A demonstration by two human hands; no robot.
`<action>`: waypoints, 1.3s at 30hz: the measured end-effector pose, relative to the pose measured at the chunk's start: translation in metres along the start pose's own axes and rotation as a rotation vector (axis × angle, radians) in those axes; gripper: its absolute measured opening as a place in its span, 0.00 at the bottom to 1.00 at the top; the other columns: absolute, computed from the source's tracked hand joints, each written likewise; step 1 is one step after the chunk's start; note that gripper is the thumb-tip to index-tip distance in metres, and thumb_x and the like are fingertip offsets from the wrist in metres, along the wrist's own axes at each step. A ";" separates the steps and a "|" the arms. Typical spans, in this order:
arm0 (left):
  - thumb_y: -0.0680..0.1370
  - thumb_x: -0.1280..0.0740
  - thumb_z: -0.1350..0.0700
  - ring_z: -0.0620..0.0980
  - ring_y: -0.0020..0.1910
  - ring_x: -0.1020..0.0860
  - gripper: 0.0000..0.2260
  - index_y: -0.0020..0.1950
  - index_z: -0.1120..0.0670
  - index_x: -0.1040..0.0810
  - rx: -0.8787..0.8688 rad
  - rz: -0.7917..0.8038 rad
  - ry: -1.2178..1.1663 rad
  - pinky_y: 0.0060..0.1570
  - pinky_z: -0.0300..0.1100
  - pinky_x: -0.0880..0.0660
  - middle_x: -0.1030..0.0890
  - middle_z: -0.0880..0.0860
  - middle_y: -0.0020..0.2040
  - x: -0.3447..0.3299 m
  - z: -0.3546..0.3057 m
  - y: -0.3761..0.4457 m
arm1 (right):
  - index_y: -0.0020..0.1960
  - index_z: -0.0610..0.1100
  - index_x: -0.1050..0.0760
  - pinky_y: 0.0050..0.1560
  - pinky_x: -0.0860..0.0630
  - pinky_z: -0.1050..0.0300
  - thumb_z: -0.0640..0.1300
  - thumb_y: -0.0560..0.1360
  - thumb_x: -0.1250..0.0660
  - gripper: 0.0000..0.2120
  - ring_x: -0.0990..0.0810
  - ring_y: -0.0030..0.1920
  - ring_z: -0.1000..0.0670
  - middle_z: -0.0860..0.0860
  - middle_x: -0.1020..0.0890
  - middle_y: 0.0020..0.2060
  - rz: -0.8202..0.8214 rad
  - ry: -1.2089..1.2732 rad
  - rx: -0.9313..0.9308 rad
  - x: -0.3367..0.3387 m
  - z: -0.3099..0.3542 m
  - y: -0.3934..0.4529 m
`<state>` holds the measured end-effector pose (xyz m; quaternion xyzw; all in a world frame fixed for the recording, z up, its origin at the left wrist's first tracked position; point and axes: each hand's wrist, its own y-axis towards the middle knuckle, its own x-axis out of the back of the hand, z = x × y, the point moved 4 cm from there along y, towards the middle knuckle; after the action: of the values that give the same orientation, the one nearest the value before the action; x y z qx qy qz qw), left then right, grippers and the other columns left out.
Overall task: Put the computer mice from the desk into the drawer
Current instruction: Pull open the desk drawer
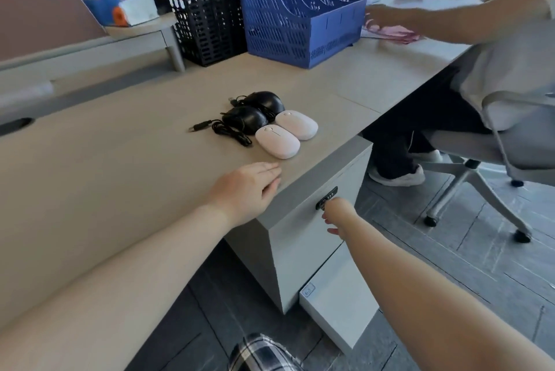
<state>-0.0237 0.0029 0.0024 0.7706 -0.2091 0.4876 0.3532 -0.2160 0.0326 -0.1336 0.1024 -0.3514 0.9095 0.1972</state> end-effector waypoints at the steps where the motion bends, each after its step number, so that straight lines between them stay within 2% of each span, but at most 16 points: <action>1: 0.75 0.45 0.48 0.51 0.57 0.19 0.23 0.55 0.57 0.16 -0.001 0.006 0.000 0.50 0.51 0.19 0.16 0.53 0.57 0.001 0.000 0.000 | 0.68 0.36 0.30 0.48 0.28 0.53 0.39 0.80 0.45 0.18 0.28 0.49 0.47 0.45 0.28 0.50 -0.003 -0.005 -0.002 0.002 0.001 -0.003; 2: 0.75 0.46 0.48 0.50 0.56 0.19 0.23 0.55 0.57 0.16 0.001 0.010 0.000 0.49 0.50 0.18 0.16 0.53 0.57 0.001 0.001 0.001 | 0.66 0.37 0.28 0.49 0.28 0.53 0.39 0.80 0.45 0.16 0.28 0.50 0.47 0.45 0.28 0.50 0.002 -0.023 0.007 0.003 0.002 -0.002; 4: 0.75 0.45 0.48 0.50 0.56 0.18 0.22 0.54 0.57 0.16 0.000 0.003 0.001 0.49 0.49 0.18 0.16 0.53 0.56 0.002 0.000 0.002 | 0.51 0.40 0.26 0.49 0.29 0.54 0.39 0.81 0.44 0.09 0.27 0.47 0.48 0.47 0.24 0.45 0.046 -0.109 -0.038 0.008 0.002 -0.002; 5: 0.74 0.45 0.48 0.51 0.55 0.18 0.22 0.54 0.57 0.16 -0.005 -0.006 0.003 0.49 0.49 0.19 0.16 0.53 0.56 0.002 0.000 0.003 | 0.44 0.41 0.28 0.48 0.29 0.55 0.40 0.81 0.44 0.10 0.26 0.43 0.49 0.48 0.24 0.40 0.058 -0.138 -0.086 0.013 0.000 -0.002; 7: 0.74 0.46 0.49 0.51 0.56 0.18 0.23 0.54 0.57 0.16 -0.008 -0.008 0.017 0.49 0.50 0.19 0.16 0.53 0.56 0.001 -0.001 0.003 | 0.40 0.42 0.30 0.45 0.29 0.55 0.41 0.80 0.42 0.11 0.27 0.38 0.50 0.49 0.24 0.36 0.043 -0.187 -0.124 0.023 0.001 -0.007; 8: 0.75 0.46 0.49 0.51 0.56 0.18 0.23 0.54 0.57 0.16 -0.007 -0.002 0.024 0.49 0.50 0.19 0.16 0.53 0.56 0.000 -0.001 0.002 | 0.40 0.42 0.30 0.45 0.29 0.54 0.41 0.79 0.41 0.09 0.26 0.40 0.48 0.48 0.23 0.39 -0.012 -0.267 -0.060 0.029 0.002 -0.007; 10: 0.76 0.45 0.50 0.52 0.56 0.18 0.21 0.55 0.57 0.16 -0.018 -0.002 0.049 0.45 0.52 0.17 0.16 0.54 0.57 0.000 -0.002 0.001 | 0.47 0.41 0.29 0.50 0.29 0.52 0.37 0.77 0.41 0.03 0.27 0.55 0.43 0.44 0.23 0.51 -0.271 -0.550 0.172 0.041 0.011 -0.017; 12: 0.80 0.41 0.54 0.51 0.61 0.21 0.16 0.60 0.56 0.19 0.009 0.045 0.089 0.50 0.53 0.19 0.20 0.53 0.63 0.001 -0.006 0.003 | 0.61 0.40 0.28 0.61 0.30 0.51 0.36 0.77 0.43 0.14 0.33 0.67 0.43 0.44 0.26 0.62 -0.467 -0.683 0.499 0.042 0.023 -0.034; 14: 0.83 0.43 0.55 0.47 0.70 0.30 0.16 0.69 0.53 0.27 0.060 0.153 0.135 0.61 0.49 0.26 0.29 0.49 0.72 0.000 -0.009 0.004 | 0.67 0.42 0.29 0.66 0.31 0.52 0.40 0.80 0.45 0.17 0.33 0.69 0.45 0.48 0.27 0.67 -0.414 -0.762 0.744 0.031 0.028 -0.041; 15: 0.83 0.45 0.54 0.47 0.72 0.34 0.17 0.72 0.53 0.31 0.098 0.223 0.156 0.65 0.48 0.30 0.34 0.48 0.75 -0.001 -0.011 0.004 | 0.68 0.43 0.29 0.65 0.29 0.52 0.42 0.81 0.46 0.17 0.30 0.67 0.45 0.49 0.28 0.68 -0.354 -0.820 0.775 0.026 0.029 -0.041; 18: 0.84 0.47 0.51 0.48 0.75 0.40 0.20 0.76 0.53 0.38 0.150 0.355 0.203 0.69 0.47 0.36 0.41 0.48 0.78 0.001 -0.020 0.003 | 0.66 0.45 0.29 0.54 0.22 0.50 0.45 0.81 0.48 0.17 0.24 0.58 0.44 0.51 0.28 0.66 -0.274 -0.891 0.698 0.025 0.030 -0.037; 22: 0.84 0.47 0.50 0.51 0.75 0.40 0.21 0.76 0.53 0.41 0.184 0.447 0.245 0.70 0.48 0.37 0.44 0.49 0.78 0.009 -0.030 -0.001 | 0.59 0.44 0.33 0.37 0.23 0.52 0.50 0.82 0.48 0.12 0.21 0.41 0.45 0.49 0.25 0.46 -0.216 -0.971 0.635 0.031 0.033 -0.041; 28: 0.84 0.46 0.51 0.45 0.77 0.49 0.23 0.78 0.52 0.45 0.148 0.504 0.283 0.73 0.46 0.45 0.46 0.49 0.79 0.016 -0.035 -0.012 | 0.50 0.41 0.20 0.45 0.22 0.55 0.47 0.82 0.49 0.19 0.16 0.45 0.47 0.51 0.22 0.35 -0.141 -1.184 0.504 0.047 0.021 -0.054; 31: 0.84 0.46 0.51 0.47 0.77 0.48 0.22 0.78 0.53 0.44 0.150 0.518 0.318 0.73 0.46 0.45 0.44 0.50 0.78 0.018 -0.038 -0.011 | 0.55 0.39 0.20 0.48 0.24 0.54 0.42 0.81 0.47 0.18 0.21 0.49 0.45 0.48 0.20 0.44 -0.132 -1.255 0.452 0.062 0.016 -0.069; 35: 0.83 0.46 0.50 0.48 0.77 0.46 0.20 0.75 0.54 0.37 0.149 0.529 0.334 0.72 0.47 0.43 0.38 0.51 0.77 0.020 -0.050 -0.011 | 0.38 0.41 0.26 0.32 0.30 0.59 0.41 0.76 0.44 0.12 0.27 0.35 0.47 0.50 0.28 0.32 -0.178 -1.244 0.367 0.083 0.002 -0.078; 39: 0.83 0.46 0.49 0.50 0.76 0.43 0.19 0.72 0.55 0.33 0.170 0.547 0.333 0.71 0.50 0.39 0.35 0.52 0.75 0.020 -0.056 -0.015 | 0.41 0.42 0.28 0.36 0.29 0.58 0.42 0.75 0.43 0.08 0.26 0.39 0.45 0.50 0.27 0.35 -0.201 -1.287 0.338 0.099 -0.011 -0.094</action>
<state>-0.0387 0.0550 0.0302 0.6223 -0.3065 0.6992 0.1730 -0.2650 0.1317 -0.0533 0.6858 -0.2405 0.6868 0.0133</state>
